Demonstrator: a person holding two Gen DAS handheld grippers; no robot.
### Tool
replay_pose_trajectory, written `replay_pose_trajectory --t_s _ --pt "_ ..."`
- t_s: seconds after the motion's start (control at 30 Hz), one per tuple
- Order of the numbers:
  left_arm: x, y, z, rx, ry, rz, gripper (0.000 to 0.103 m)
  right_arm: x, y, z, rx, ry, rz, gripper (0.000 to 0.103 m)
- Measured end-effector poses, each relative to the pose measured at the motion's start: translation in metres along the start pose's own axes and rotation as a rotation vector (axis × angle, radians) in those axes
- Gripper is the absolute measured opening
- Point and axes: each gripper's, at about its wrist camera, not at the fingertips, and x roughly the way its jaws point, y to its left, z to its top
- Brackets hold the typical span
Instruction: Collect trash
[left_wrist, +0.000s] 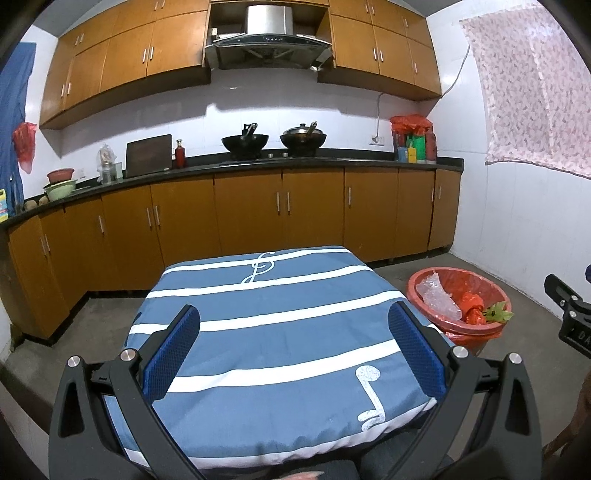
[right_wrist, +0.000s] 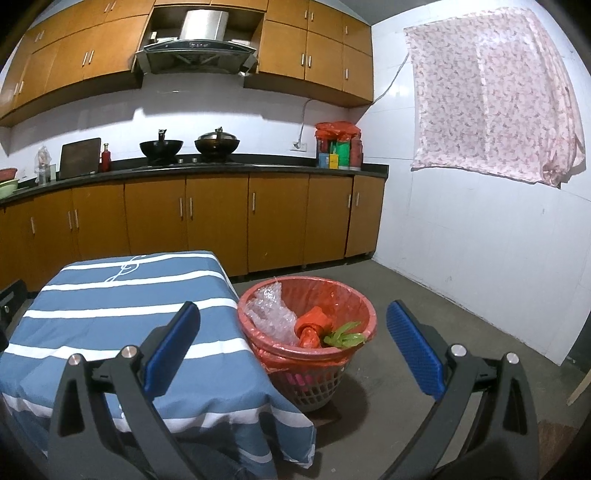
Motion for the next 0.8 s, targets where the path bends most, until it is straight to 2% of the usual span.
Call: replay_pose_trajectory --t_s 0.8 --pt "-0.007 -0.016 0.001 0.032 -0.024 -0.048 0.101 -0.005 0.001 -0.004 0.003 -0.015 -0.009 0.099"
